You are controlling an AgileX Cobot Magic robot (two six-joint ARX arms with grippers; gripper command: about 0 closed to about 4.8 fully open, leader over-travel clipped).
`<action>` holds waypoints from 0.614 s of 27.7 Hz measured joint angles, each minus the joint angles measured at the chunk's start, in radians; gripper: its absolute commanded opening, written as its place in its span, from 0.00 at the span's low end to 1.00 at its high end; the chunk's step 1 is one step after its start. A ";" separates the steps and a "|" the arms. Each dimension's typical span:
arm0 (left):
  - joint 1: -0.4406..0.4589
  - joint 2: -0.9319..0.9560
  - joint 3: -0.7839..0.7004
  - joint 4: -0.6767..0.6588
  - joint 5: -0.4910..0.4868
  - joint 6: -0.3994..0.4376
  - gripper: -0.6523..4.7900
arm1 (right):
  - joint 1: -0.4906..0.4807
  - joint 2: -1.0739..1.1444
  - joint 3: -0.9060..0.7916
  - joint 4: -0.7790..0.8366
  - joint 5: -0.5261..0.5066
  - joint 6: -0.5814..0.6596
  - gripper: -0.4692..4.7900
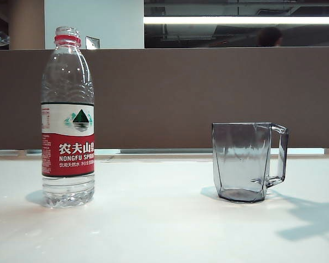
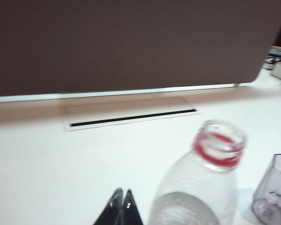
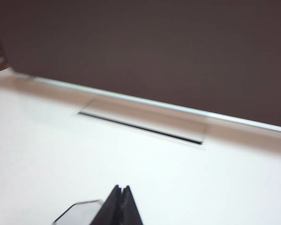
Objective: Pick up the mineral water bottle with the left hand on the table and pour water into the mug until it's half full.
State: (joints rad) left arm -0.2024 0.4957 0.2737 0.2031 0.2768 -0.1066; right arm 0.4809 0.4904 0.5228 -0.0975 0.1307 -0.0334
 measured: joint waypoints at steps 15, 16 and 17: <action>-0.086 0.040 -0.002 -0.094 0.016 0.067 1.00 | 0.339 -0.010 0.014 -0.253 0.084 0.011 0.08; -0.086 0.055 -0.002 -0.094 0.027 0.067 1.00 | 0.341 -0.013 0.014 -0.262 0.090 0.014 0.08; -0.086 0.077 -0.002 -0.094 0.032 0.068 1.00 | 0.341 -0.015 0.016 -0.273 0.091 0.023 0.08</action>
State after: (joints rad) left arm -0.2886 0.5732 0.2722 0.1093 0.3088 -0.0387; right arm 0.8215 0.4751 0.5388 -0.3702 0.2218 -0.0109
